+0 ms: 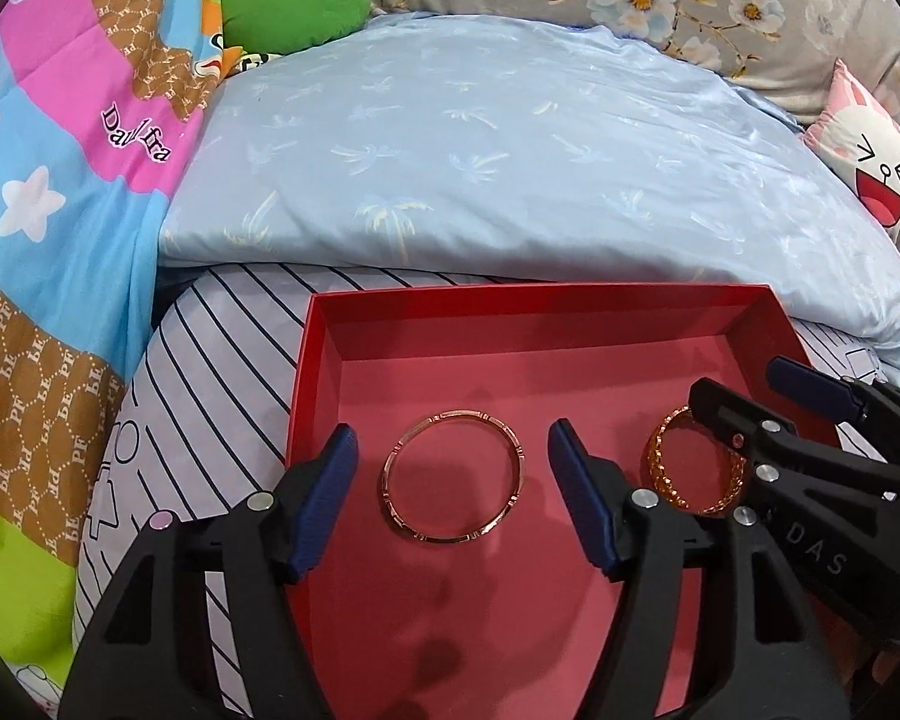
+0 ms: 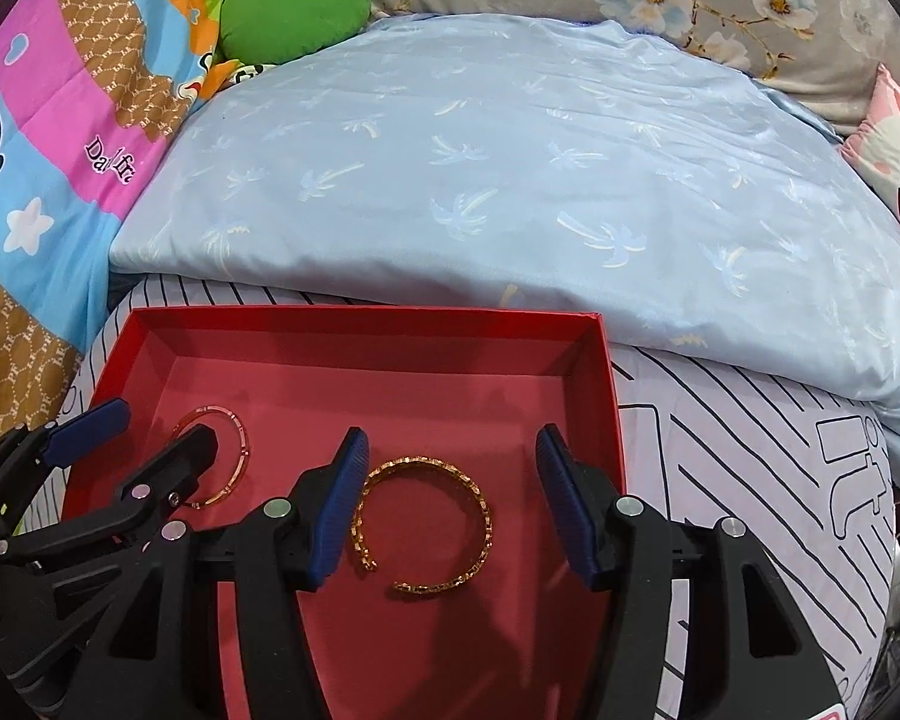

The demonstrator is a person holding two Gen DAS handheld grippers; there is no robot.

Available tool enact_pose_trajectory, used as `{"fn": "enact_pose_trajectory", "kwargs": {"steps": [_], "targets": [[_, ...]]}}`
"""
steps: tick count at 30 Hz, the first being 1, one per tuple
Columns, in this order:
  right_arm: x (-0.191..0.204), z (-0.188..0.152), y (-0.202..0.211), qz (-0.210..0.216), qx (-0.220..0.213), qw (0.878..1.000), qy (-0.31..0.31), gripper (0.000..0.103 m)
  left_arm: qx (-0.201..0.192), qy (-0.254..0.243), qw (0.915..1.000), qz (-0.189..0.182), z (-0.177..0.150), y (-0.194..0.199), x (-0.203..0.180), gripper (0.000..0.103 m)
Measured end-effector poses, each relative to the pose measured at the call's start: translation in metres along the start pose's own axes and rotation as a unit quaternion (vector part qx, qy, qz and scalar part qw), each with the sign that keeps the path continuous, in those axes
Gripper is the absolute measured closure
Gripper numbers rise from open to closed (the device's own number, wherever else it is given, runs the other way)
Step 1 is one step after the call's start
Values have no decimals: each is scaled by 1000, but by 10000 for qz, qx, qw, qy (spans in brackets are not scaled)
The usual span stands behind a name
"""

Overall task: Organize jewelry
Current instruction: 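Lower both bangles into the red tray and open both tools, then withdraw both tools from the tray toward the remaining bracelets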

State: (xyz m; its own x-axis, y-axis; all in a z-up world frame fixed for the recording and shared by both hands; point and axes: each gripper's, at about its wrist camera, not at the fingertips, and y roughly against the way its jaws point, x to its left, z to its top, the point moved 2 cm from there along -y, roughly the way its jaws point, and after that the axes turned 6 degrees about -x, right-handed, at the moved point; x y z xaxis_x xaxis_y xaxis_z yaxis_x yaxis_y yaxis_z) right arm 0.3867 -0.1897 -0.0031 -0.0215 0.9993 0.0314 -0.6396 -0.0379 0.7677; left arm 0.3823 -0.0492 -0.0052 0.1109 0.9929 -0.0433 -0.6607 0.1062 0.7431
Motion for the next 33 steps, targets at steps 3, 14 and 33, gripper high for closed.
{"fn": "enact_pose_trajectory", "kwargs": {"steps": [3,14,33], "targets": [[2,0,-1,2,6,10000,15,46,1,27,10000,-20,0,0,3,41],[14,7,8,31,-231,9997,85,46,-154,33,9998,141,4,4,15,40],[8,-68,149,268,-648,9973,196,42,-711,-2,9975,41,-57,141,19,30]]}}
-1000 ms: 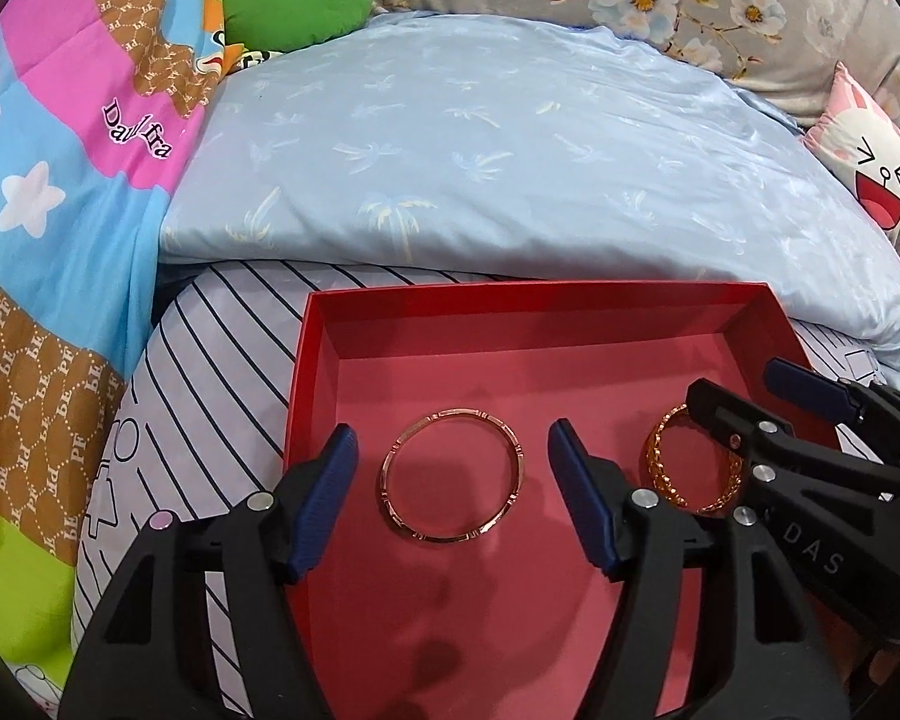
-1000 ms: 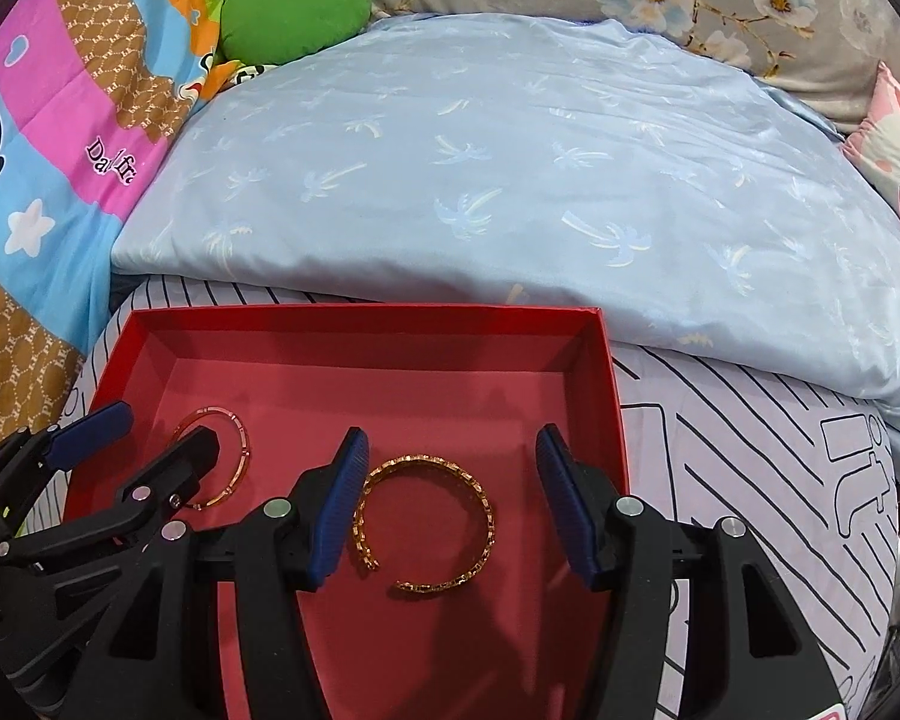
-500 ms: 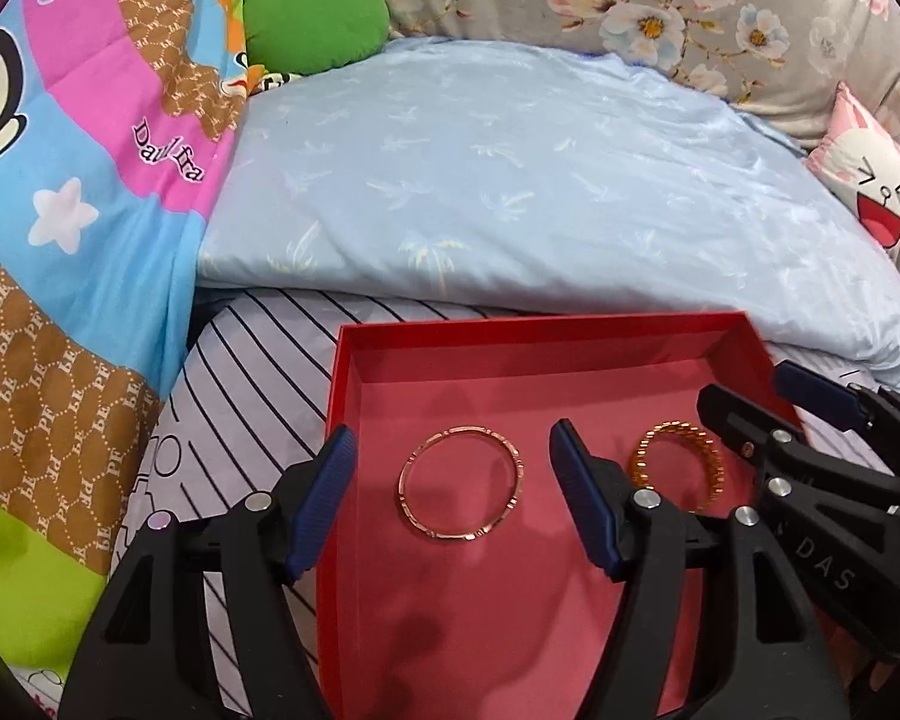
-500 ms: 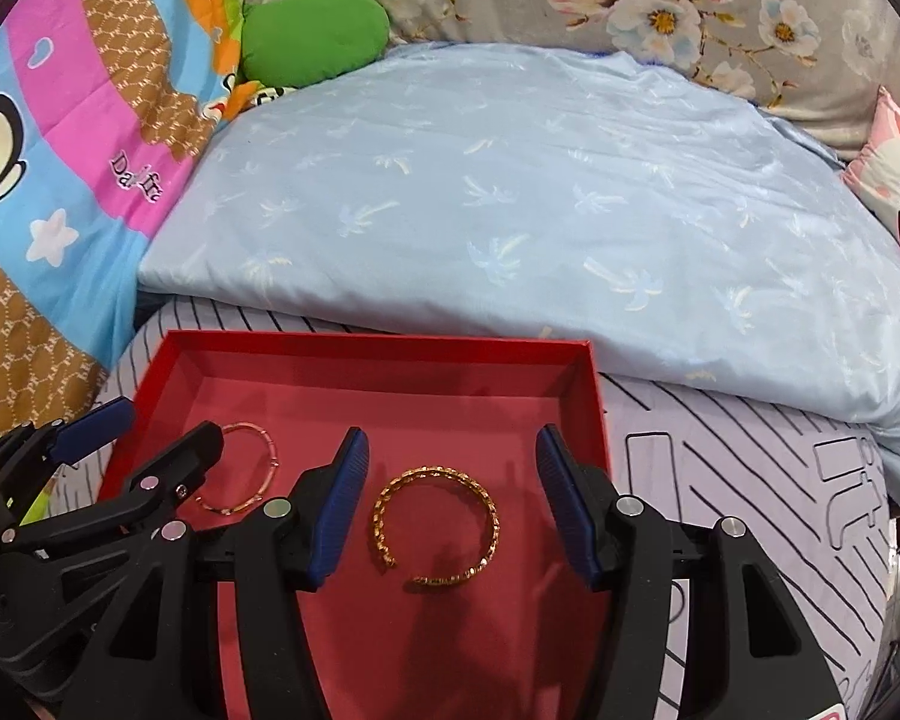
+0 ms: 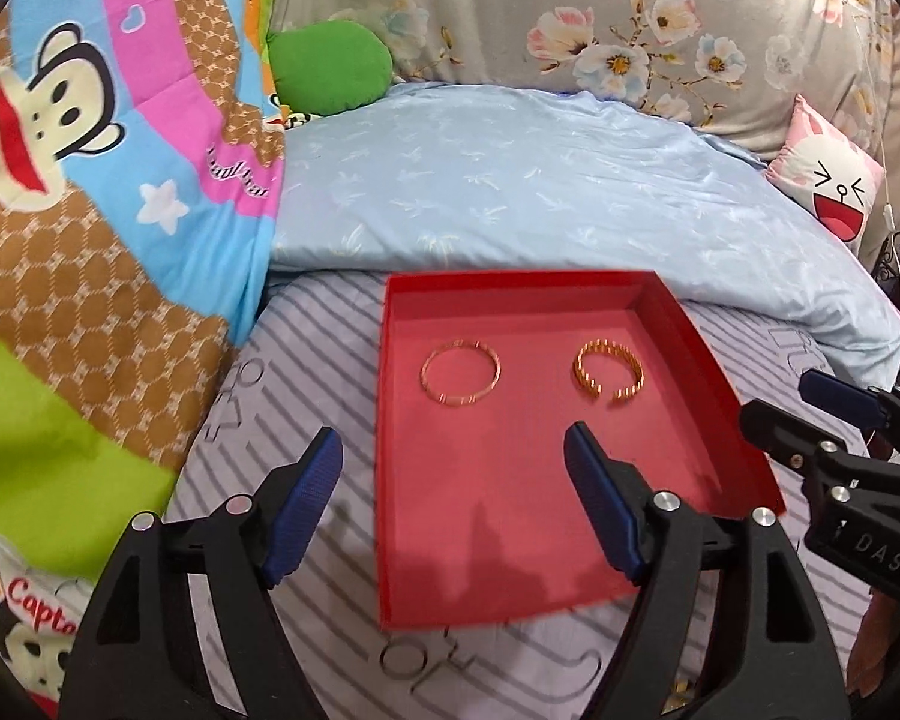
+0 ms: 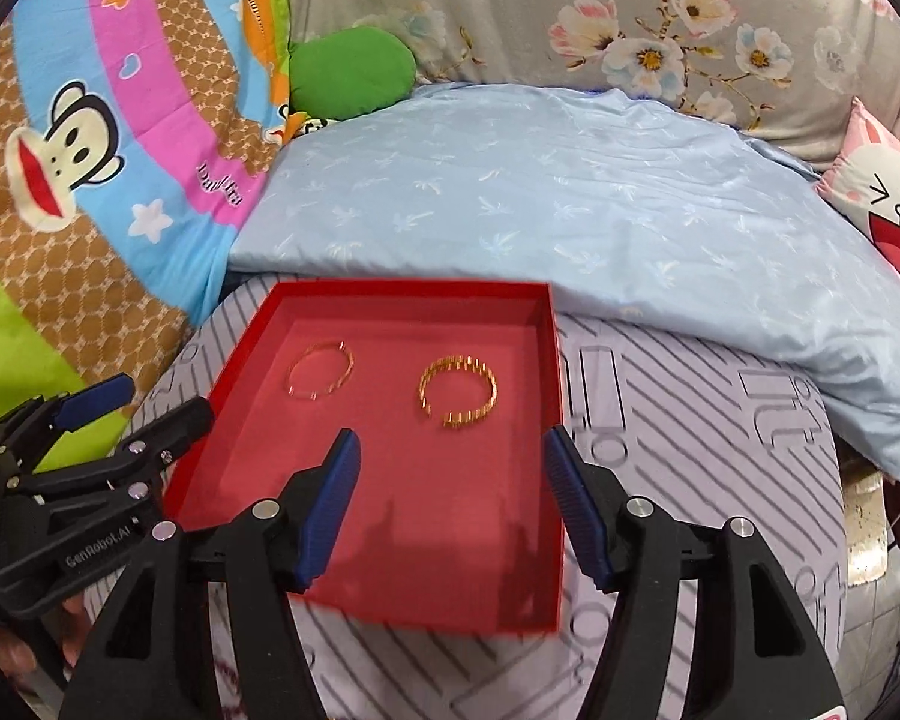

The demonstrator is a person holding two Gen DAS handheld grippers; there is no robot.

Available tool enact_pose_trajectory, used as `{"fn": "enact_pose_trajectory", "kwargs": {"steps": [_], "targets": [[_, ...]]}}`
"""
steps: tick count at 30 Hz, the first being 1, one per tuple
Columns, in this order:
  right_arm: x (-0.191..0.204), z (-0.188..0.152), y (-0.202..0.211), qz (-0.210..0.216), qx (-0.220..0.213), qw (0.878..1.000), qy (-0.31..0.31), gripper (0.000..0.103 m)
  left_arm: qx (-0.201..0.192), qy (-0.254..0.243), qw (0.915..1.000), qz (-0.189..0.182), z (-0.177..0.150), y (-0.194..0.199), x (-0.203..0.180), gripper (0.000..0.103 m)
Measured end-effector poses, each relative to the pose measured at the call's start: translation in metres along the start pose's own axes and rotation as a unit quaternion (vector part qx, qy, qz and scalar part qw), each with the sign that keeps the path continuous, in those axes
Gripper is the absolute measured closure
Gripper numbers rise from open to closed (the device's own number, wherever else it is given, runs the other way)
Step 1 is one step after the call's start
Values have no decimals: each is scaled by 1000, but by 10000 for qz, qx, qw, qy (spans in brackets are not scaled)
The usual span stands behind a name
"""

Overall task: Organize jewelry
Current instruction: 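Withdraw both tools from the tray toward the remaining bracelets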

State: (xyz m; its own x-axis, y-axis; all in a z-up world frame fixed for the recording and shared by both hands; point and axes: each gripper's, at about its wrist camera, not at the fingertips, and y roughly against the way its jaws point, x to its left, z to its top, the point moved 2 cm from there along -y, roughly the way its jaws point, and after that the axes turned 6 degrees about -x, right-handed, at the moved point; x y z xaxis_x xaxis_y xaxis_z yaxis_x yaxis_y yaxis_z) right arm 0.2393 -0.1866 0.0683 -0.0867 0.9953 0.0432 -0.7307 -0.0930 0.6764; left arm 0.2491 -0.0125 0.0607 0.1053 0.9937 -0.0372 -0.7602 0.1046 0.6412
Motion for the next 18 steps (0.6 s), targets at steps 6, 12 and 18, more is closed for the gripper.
{"fn": "enact_pose_trajectory", "kwargs": {"steps": [6,12,18], "targets": [[4,-46,28,-16,181,9998,-30,42,144,79,9999,2,-43,31,11,30],[9,-92,41,3,474,9988,-147,42,388,63,9992,54,-85,43,18,30],[11,-120,53,-125,531,9984,-126,42,604,166,9980,44,-122,52,27,30]]}}
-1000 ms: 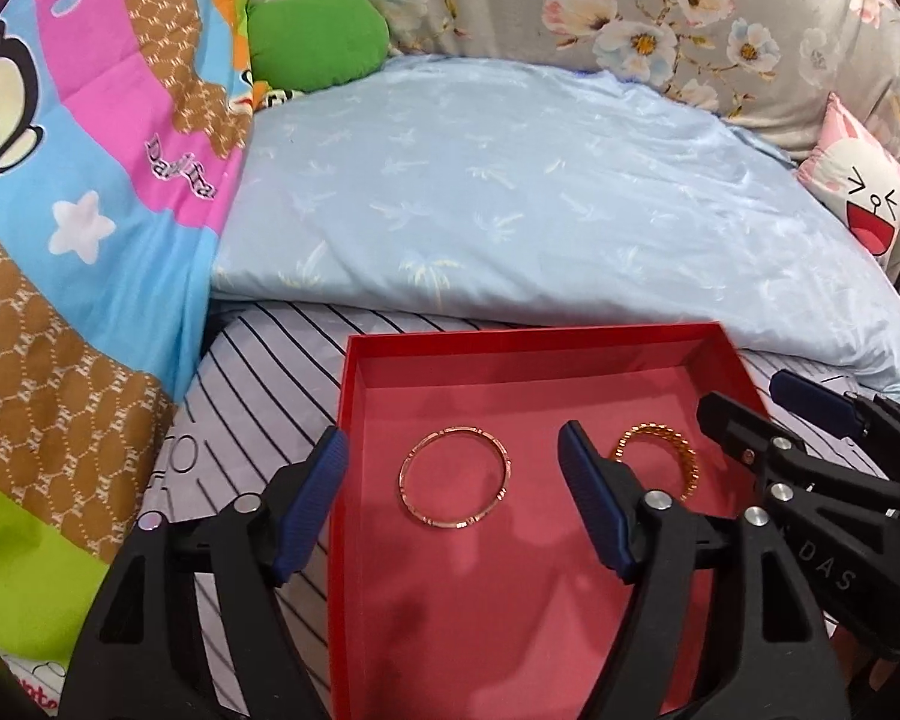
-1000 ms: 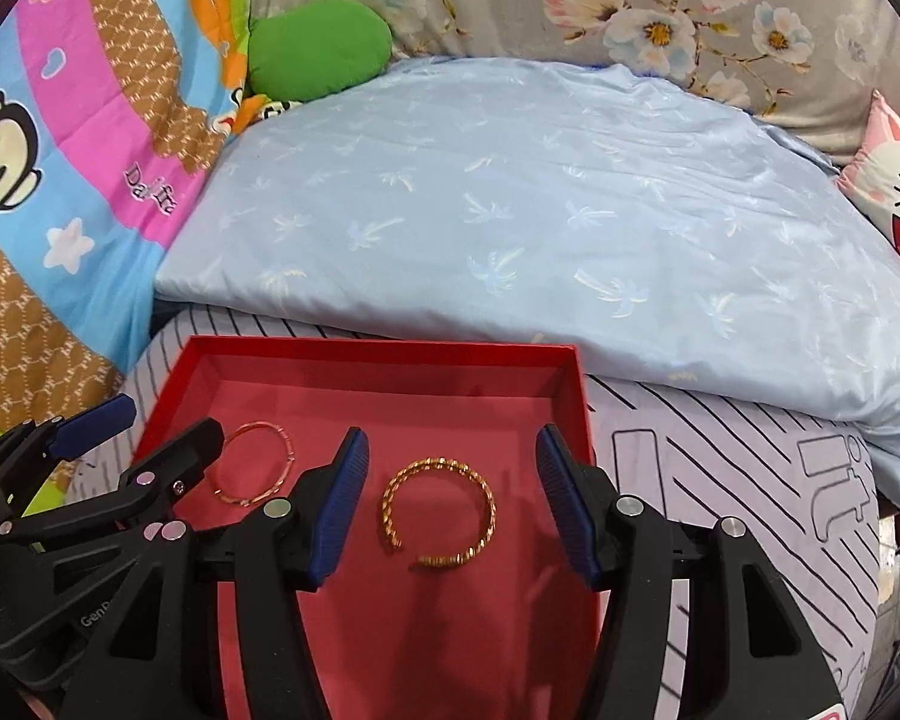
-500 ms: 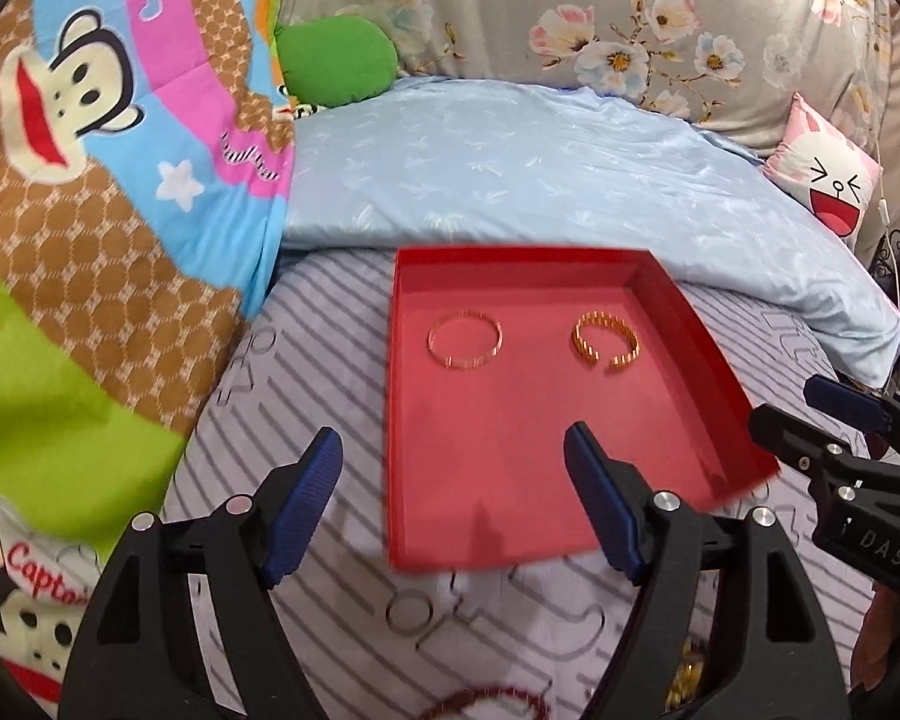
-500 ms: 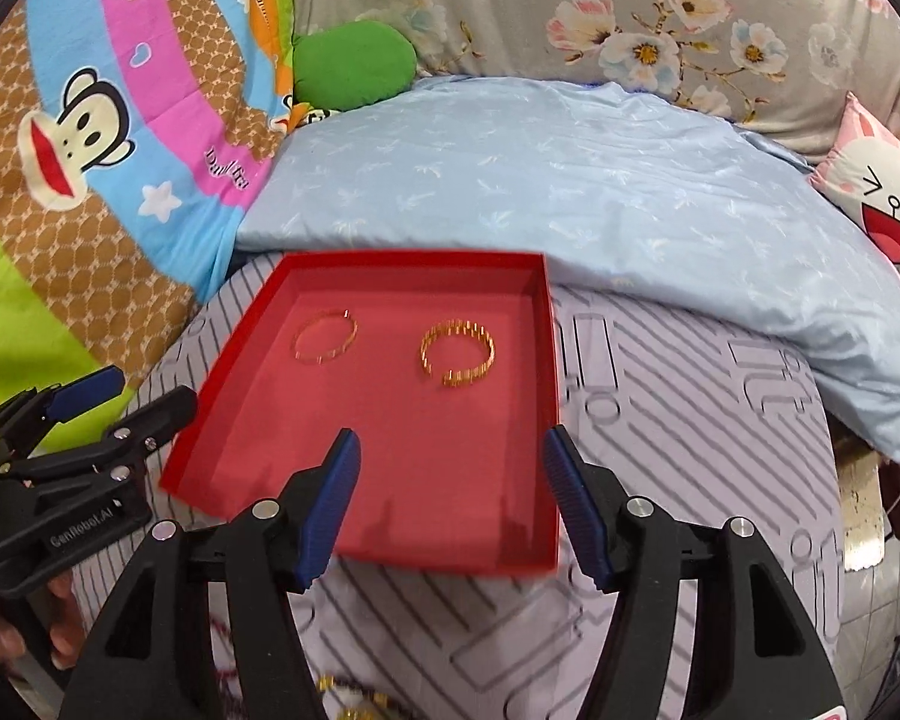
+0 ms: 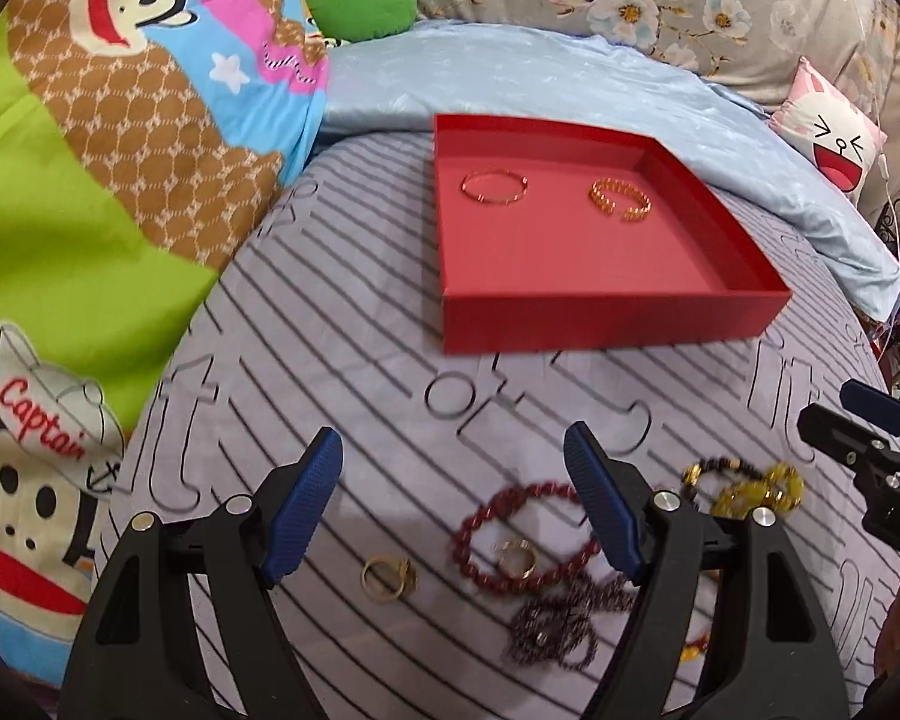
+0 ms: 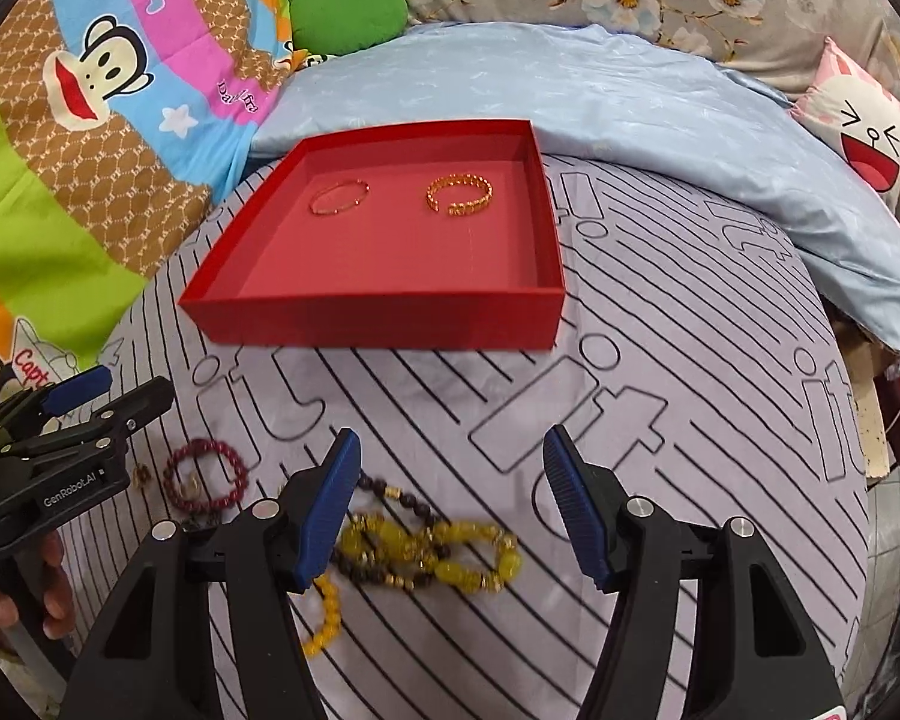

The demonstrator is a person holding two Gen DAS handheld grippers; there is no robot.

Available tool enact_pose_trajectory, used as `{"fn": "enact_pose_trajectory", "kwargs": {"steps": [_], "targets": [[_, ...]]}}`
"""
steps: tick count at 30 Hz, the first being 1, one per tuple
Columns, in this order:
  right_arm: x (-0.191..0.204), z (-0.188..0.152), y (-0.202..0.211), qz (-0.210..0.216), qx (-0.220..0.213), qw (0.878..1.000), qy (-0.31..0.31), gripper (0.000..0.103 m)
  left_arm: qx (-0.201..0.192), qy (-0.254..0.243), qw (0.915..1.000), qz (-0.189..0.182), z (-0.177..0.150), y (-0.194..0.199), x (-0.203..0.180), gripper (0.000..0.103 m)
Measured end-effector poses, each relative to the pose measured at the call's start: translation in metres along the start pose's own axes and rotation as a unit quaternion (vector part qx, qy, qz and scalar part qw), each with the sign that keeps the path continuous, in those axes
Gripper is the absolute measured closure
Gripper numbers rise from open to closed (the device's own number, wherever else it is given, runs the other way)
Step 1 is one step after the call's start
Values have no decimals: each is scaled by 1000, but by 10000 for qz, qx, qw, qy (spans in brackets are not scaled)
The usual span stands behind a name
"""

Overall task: Organize jewelry
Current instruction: 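Withdraw both tools from the tray toward the remaining bracelets, then grasp the red beaded bracelet with the left tool while the right tool grasps the yellow beaded bracelet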

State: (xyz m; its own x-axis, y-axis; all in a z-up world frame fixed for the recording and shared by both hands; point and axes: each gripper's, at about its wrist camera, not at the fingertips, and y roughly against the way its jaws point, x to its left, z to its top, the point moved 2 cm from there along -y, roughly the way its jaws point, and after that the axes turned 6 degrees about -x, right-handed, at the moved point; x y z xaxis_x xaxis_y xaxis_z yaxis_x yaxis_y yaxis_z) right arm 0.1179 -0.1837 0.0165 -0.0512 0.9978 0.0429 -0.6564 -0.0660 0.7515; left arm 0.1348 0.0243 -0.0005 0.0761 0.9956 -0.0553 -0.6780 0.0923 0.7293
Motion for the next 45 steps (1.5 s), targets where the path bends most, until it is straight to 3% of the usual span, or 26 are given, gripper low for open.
{"fn": "enact_pose_trajectory", "kwargs": {"steps": [11,19,24,33,45], "targets": [[6,-33,-6,-51,186,9994,276,42,275,1,9996,-15,-33,-4,3,31],[6,-42,-18,-20,346,9987,373,57,335,-85,9994,-40,-34,-11,-6,31],[8,-43,-23,12,346,9982,489,59,433,-37,9990,-55,-36,-17,-5,31],[7,-38,-26,358,463,9980,242,94,450,-90,9989,-99,-38,-21,-9,31],[-9,-20,-12,316,185,9992,-151,94,444,-133,9988,-126,-33,-25,-11,37]]}}
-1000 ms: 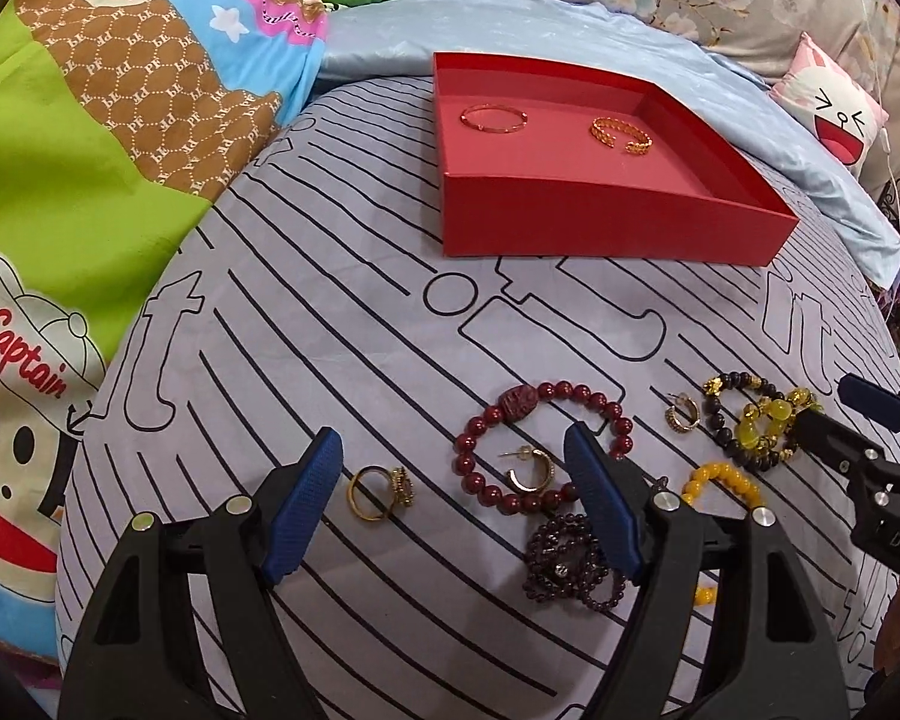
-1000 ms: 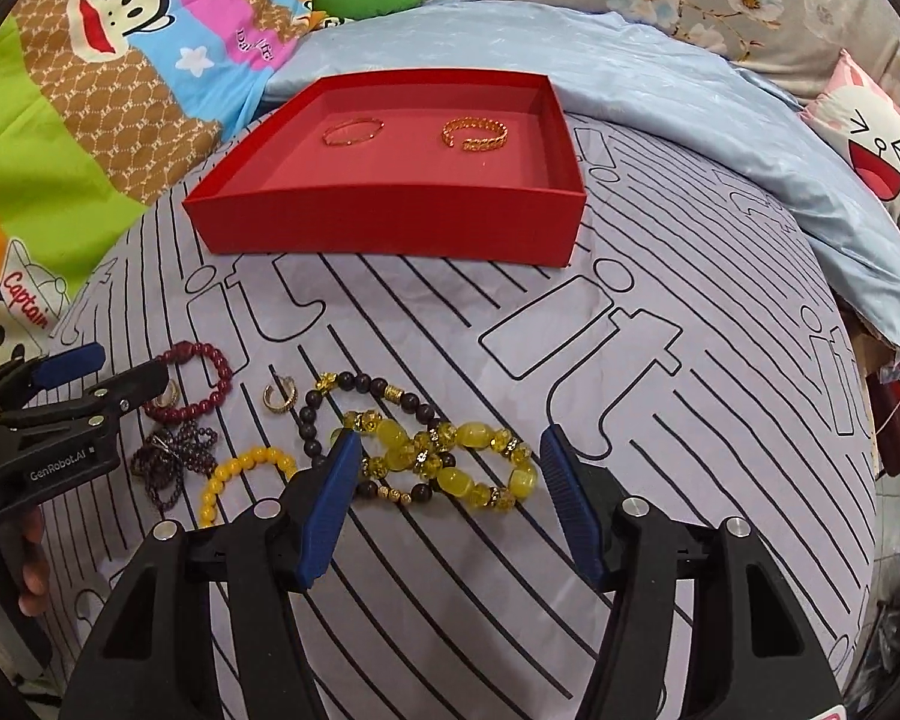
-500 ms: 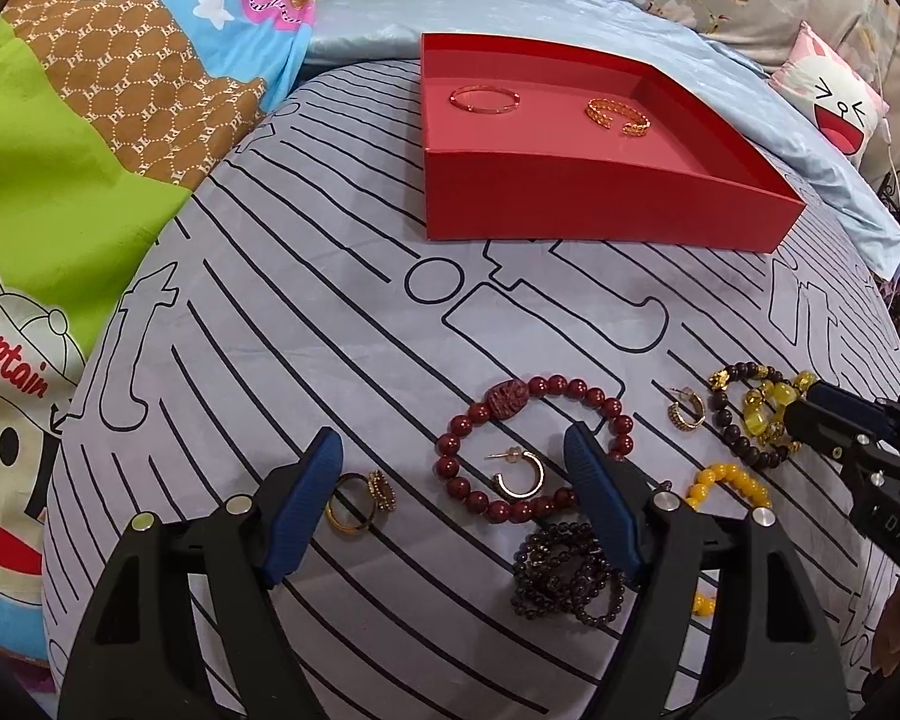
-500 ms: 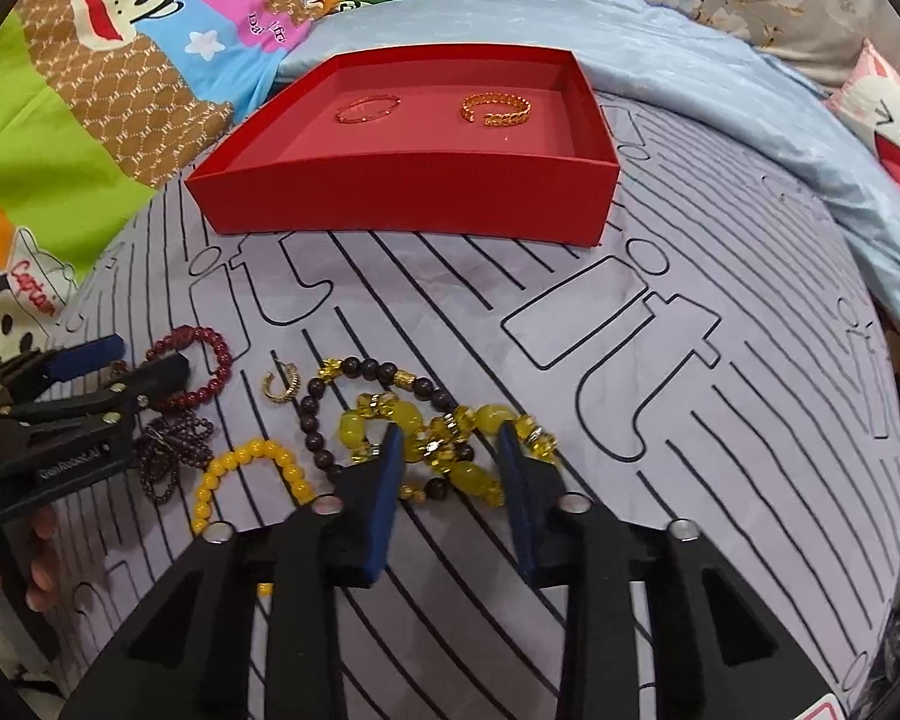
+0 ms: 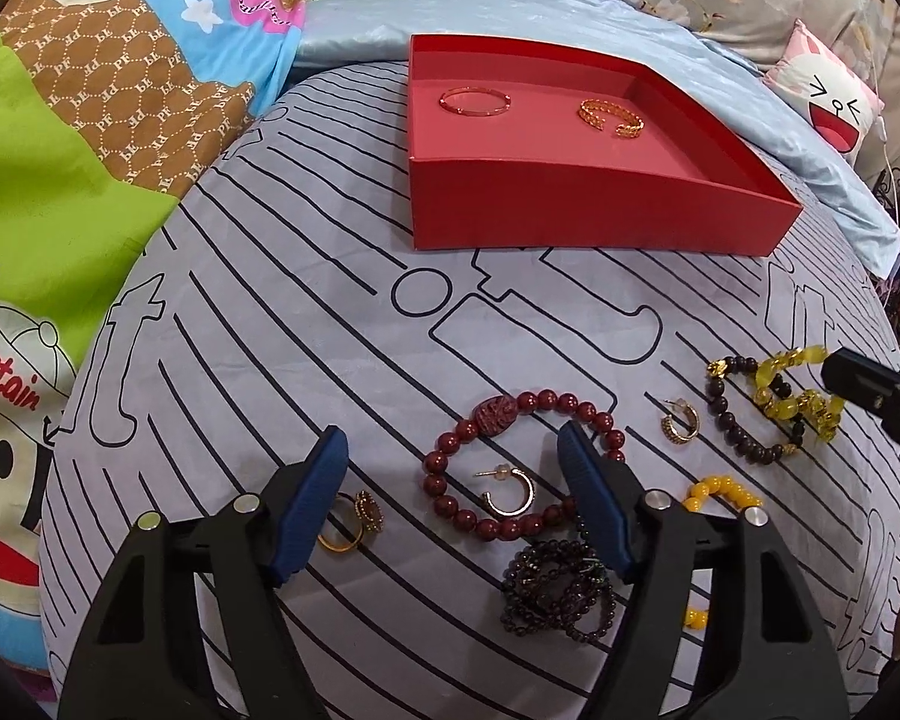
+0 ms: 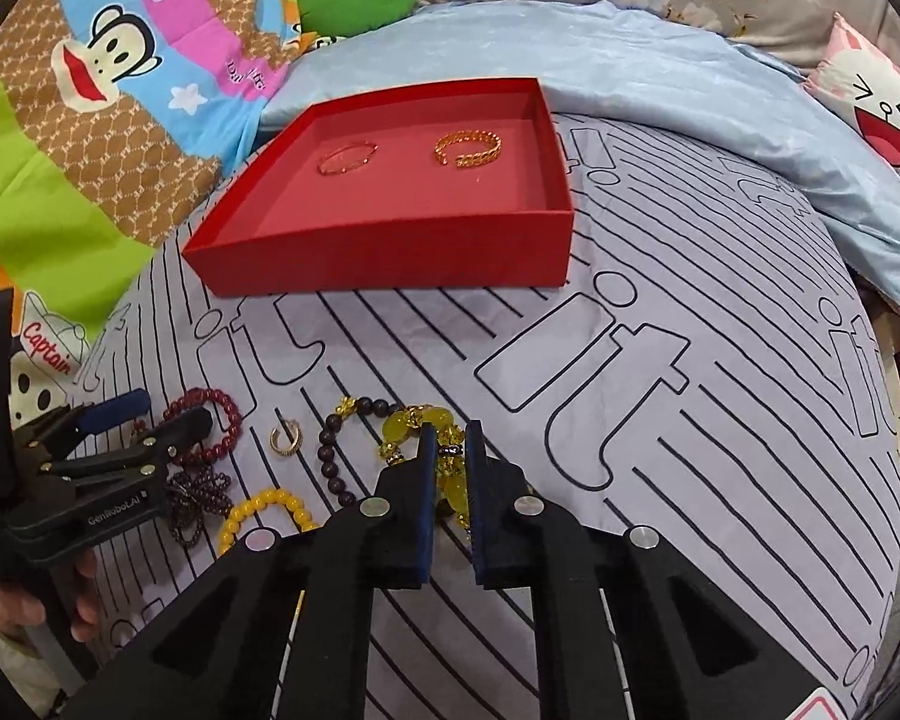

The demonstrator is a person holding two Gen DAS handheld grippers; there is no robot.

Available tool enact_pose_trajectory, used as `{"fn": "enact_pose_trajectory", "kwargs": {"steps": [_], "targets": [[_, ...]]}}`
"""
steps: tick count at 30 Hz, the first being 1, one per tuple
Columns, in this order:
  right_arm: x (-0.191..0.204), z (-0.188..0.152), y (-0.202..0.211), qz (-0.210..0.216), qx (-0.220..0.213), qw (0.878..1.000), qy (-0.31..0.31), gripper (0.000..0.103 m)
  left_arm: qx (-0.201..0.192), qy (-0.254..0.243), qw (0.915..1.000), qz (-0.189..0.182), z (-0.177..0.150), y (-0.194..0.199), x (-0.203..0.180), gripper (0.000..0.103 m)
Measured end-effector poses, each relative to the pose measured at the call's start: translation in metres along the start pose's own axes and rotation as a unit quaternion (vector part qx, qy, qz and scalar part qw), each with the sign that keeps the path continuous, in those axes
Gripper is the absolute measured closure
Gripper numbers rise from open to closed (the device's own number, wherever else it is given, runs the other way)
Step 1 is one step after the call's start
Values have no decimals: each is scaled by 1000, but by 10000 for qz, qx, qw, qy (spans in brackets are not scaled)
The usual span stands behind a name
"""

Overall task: Organize jewelry
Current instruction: 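Grasp the red beaded bracelet with the left tool while the right tool grasps the yellow beaded bracelet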

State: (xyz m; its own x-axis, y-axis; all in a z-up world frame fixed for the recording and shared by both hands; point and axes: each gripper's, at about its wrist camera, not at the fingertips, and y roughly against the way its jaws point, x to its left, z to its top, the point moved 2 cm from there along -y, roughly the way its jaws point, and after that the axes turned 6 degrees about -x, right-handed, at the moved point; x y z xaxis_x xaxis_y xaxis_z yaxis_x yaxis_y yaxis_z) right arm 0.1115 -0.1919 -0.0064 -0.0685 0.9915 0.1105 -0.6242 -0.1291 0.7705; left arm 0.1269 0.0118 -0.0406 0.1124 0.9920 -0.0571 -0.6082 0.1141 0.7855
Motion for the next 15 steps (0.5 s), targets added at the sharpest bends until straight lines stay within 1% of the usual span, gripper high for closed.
{"fn": "enact_pose_trajectory", "kwargs": {"steps": [4,6,7,9,12,15], "targets": [[-6,0,-1,-24,26,9999,-106,94,-38,-66,10000,3,2,-1,-1,42],[-8,0,-1,-49,40,9999,-141,94,-68,-107,9999,-10,2,-1,-1,49],[-10,-1,-2,-67,60,9998,-183,94,-78,-118,9999,-18,3,-1,-1,50],[-12,-1,-3,-72,89,9996,-252,94,-92,-140,9998,-68,4,-2,-1,59],[-19,-4,-7,-8,190,9989,-430,94,-90,-131,9998,-137,5,-2,-1,68],[-20,-5,-8,-2,219,9987,-461,94,-77,-114,9997,-212,6,-1,-2,81]]}}
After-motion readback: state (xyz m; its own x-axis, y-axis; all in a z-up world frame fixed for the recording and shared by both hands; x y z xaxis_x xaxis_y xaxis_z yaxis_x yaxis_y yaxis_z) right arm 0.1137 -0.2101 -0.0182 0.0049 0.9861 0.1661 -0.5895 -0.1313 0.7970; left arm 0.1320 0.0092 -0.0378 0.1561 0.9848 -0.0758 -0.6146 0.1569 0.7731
